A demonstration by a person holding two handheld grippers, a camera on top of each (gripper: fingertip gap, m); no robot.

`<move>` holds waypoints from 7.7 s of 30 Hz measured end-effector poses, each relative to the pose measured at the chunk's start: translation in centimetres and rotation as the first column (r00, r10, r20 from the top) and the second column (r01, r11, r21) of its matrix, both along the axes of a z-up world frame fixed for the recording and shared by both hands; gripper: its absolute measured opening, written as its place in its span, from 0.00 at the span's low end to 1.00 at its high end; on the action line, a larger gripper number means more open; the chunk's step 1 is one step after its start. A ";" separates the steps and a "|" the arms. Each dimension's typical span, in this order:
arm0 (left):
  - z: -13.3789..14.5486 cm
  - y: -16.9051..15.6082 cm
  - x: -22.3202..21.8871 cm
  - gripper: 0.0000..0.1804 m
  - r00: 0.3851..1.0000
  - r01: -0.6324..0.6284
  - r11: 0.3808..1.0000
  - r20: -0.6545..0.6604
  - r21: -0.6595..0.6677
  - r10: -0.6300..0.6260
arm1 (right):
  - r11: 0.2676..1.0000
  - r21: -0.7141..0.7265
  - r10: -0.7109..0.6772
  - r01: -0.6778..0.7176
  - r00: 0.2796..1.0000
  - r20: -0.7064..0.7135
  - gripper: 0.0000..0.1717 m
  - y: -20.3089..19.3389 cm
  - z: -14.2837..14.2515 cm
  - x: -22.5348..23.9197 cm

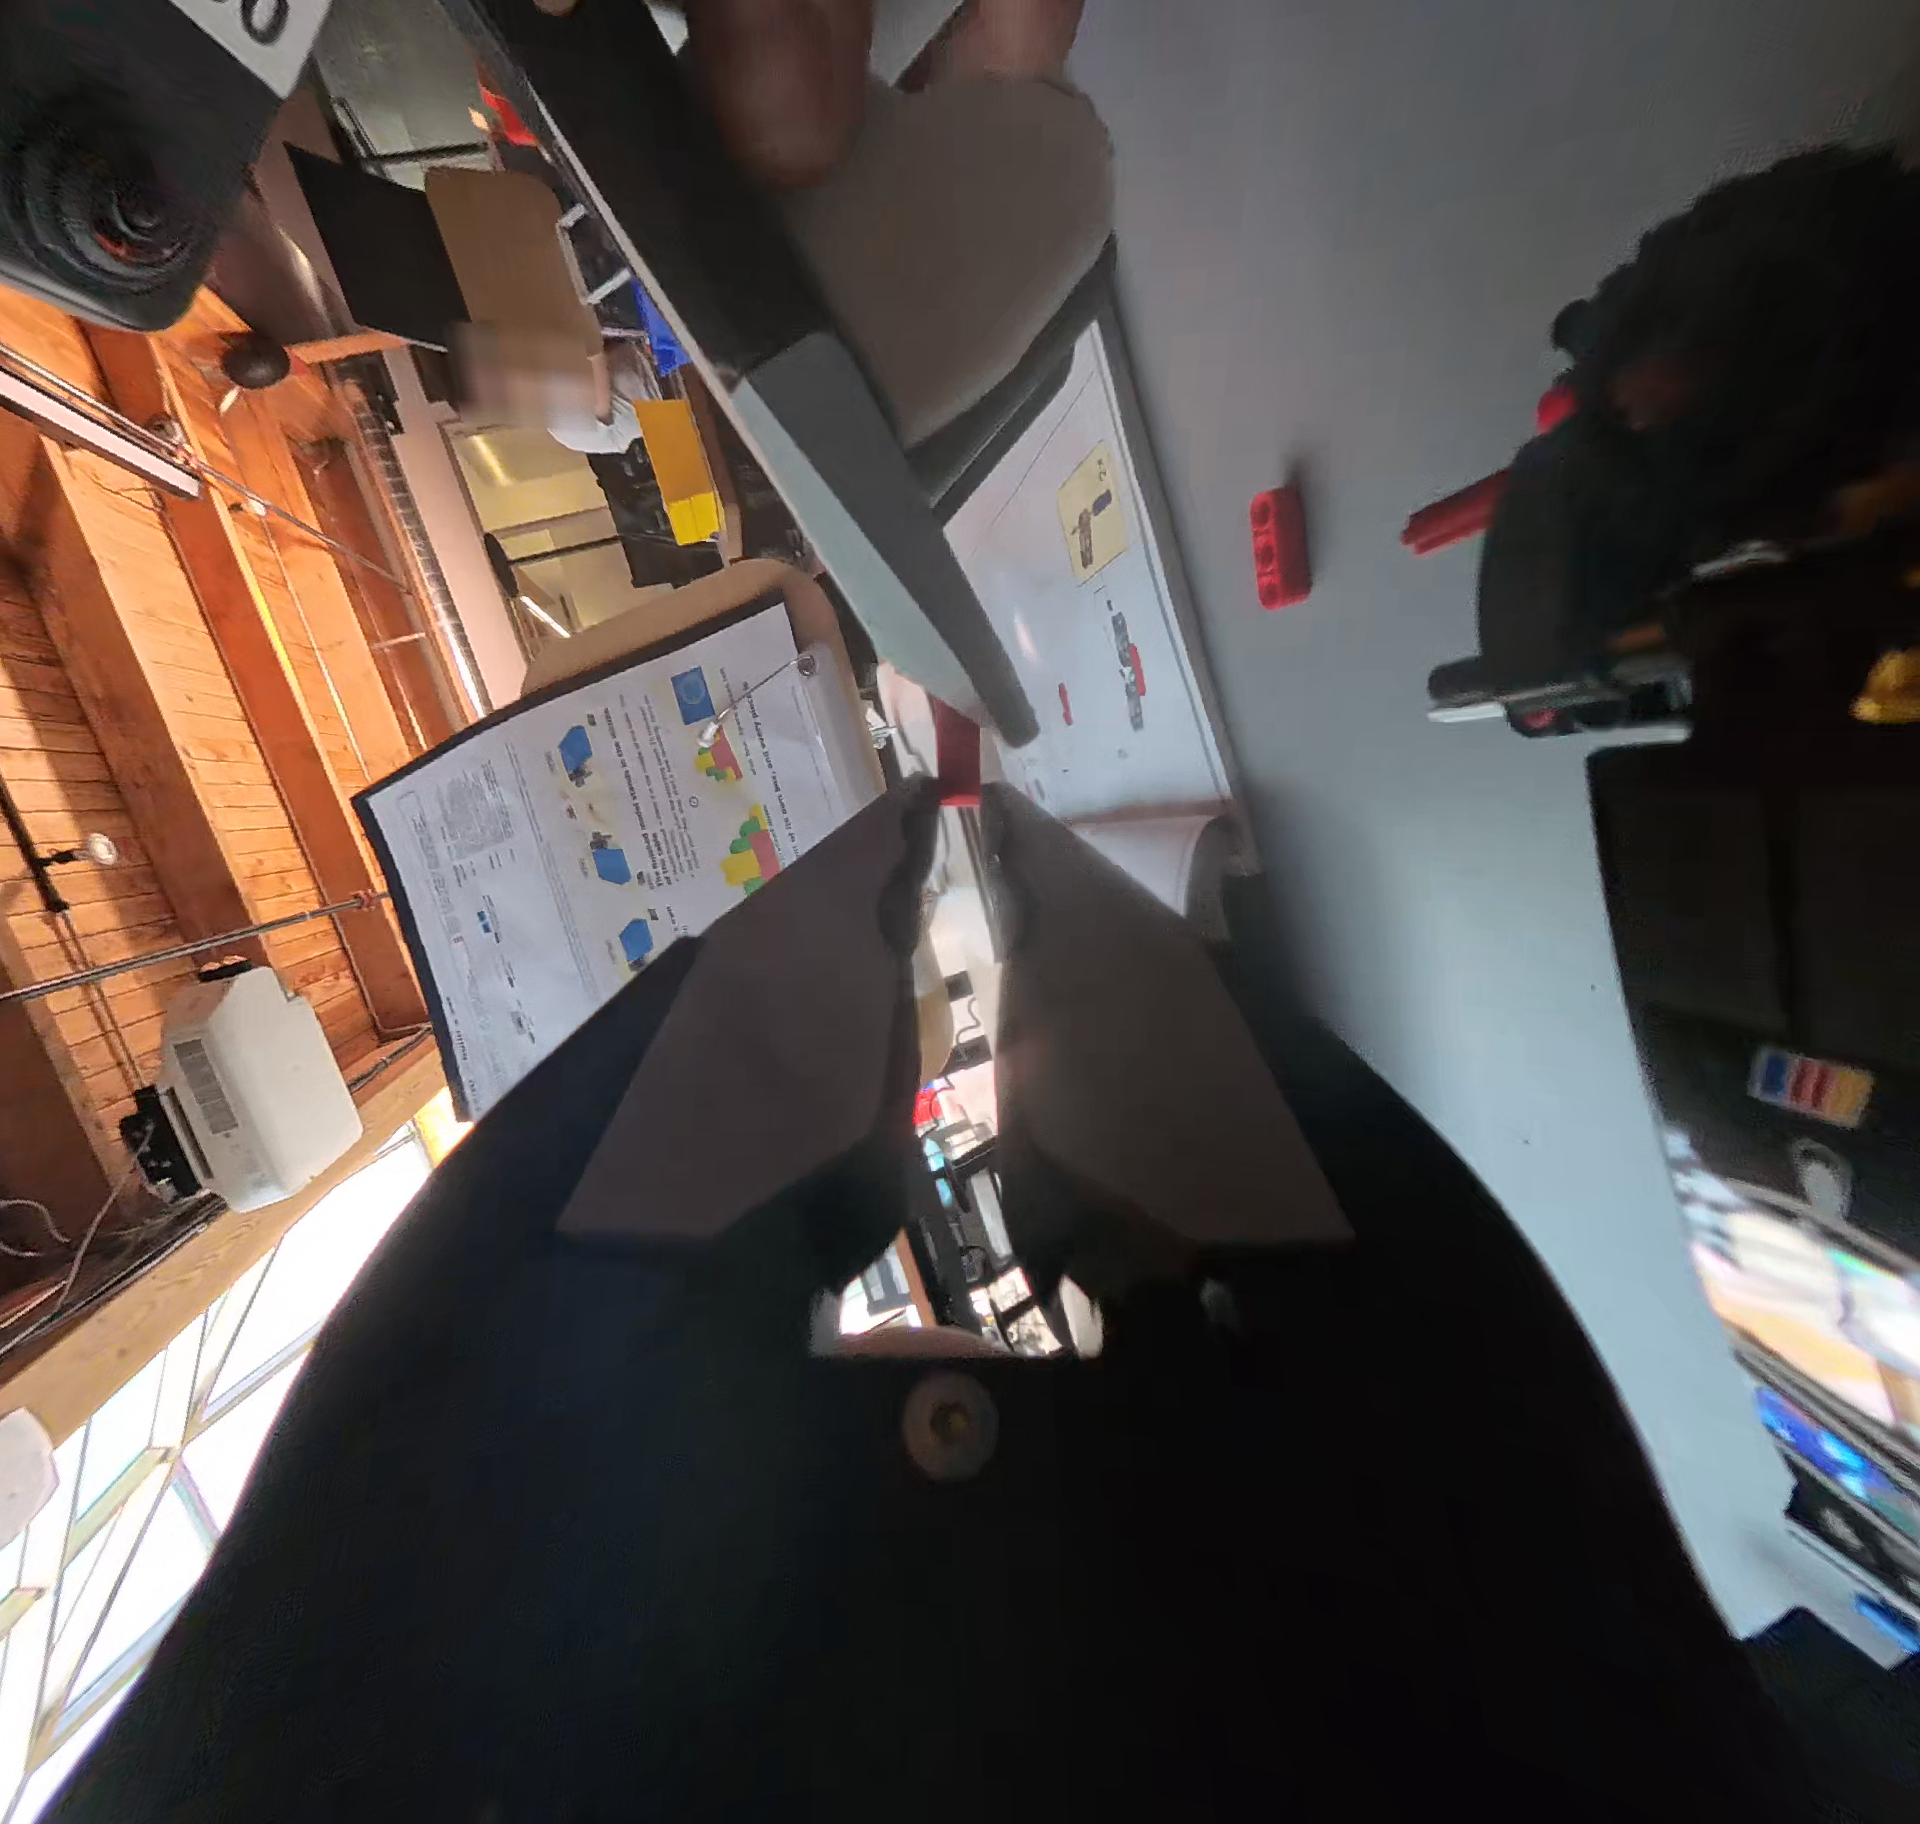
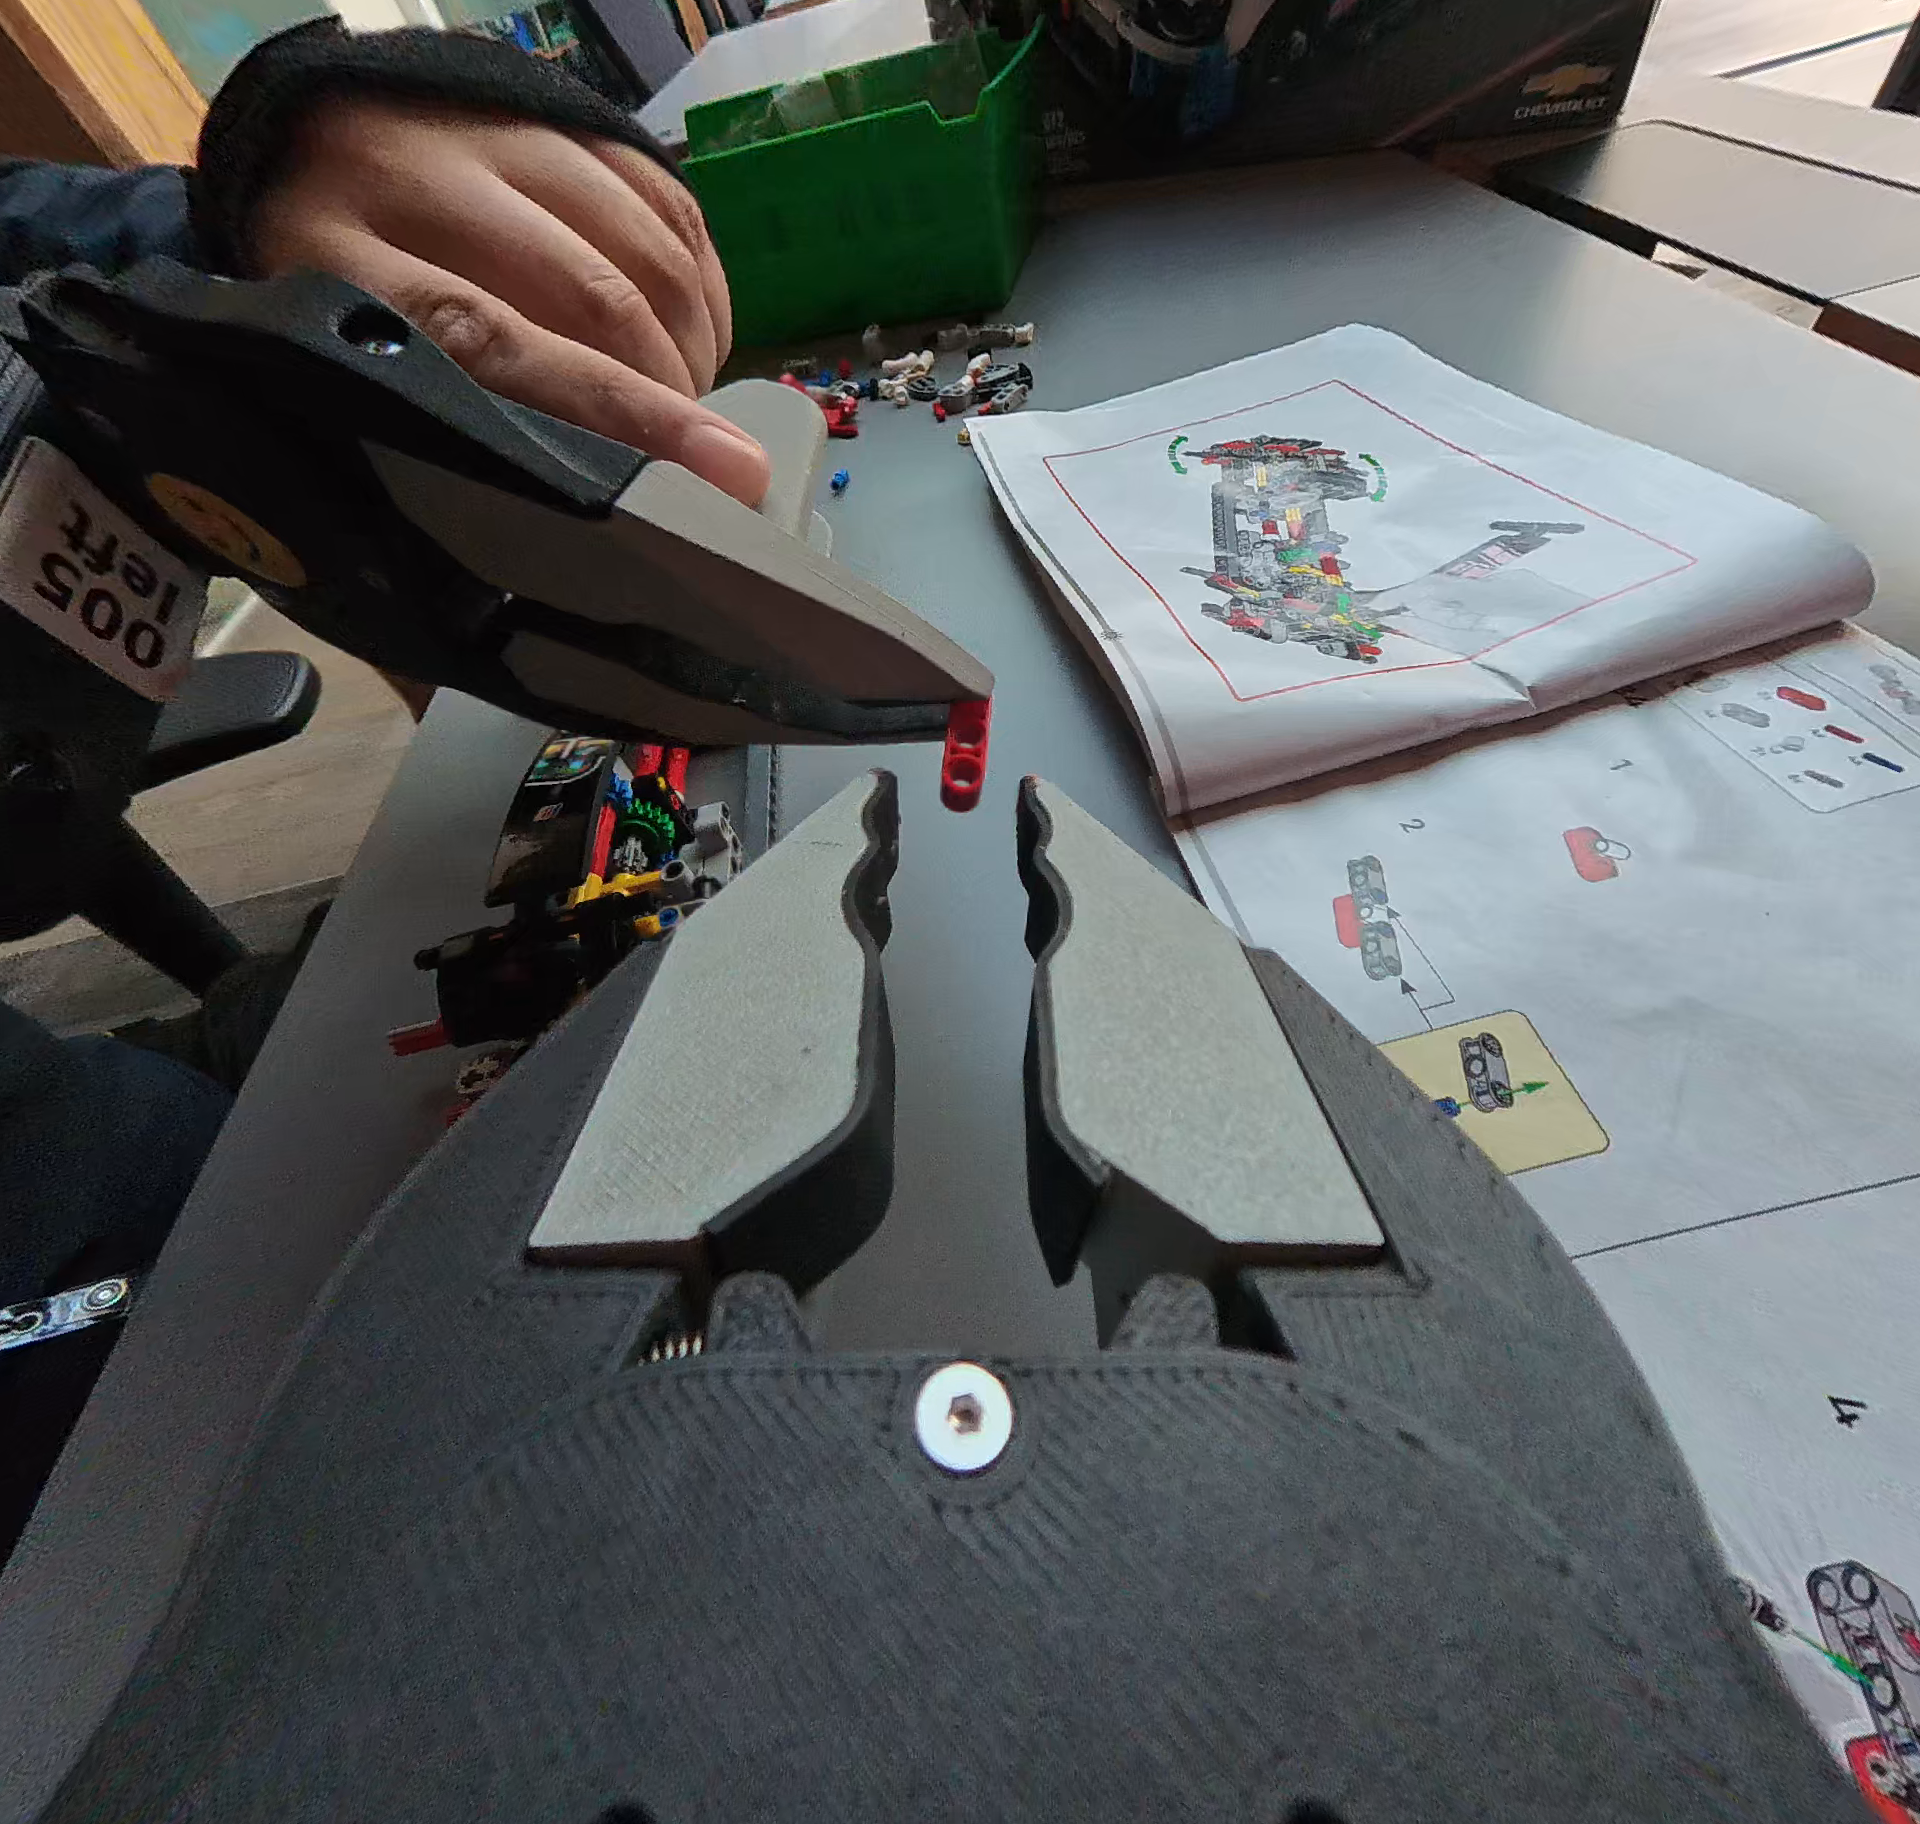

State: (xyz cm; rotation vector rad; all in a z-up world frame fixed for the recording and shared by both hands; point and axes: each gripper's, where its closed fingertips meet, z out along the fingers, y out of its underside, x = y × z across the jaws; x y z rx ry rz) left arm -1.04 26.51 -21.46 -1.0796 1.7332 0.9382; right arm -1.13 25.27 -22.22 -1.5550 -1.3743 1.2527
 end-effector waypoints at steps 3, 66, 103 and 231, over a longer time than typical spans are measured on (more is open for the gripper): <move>-0.7 0.0 0.1 0.02 1.000 -0.001 1.000 -0.012 -0.012 0.001 | 1.000 0.008 0.008 -0.008 1.000 -0.005 0.10 -0.1 0.0 -0.1; 1.7 5.5 -22.1 0.23 0.170 -0.131 0.893 0.878 -0.430 0.448 | 0.944 0.099 -0.318 0.313 0.948 0.031 0.20 7.5 -1.1 2.7; 12.0 -1.1 -19.2 0.12 0.014 0.108 0.963 0.969 -0.248 0.248 | 0.896 0.285 -0.336 0.341 0.940 -0.067 0.17 6.3 0.5 3.7; -7.3 -0.1 -3.3 0.06 0.922 -0.043 0.464 0.144 -0.885 0.359 | 0.952 0.080 -0.285 0.296 0.951 -0.121 0.09 6.6 1.1 4.2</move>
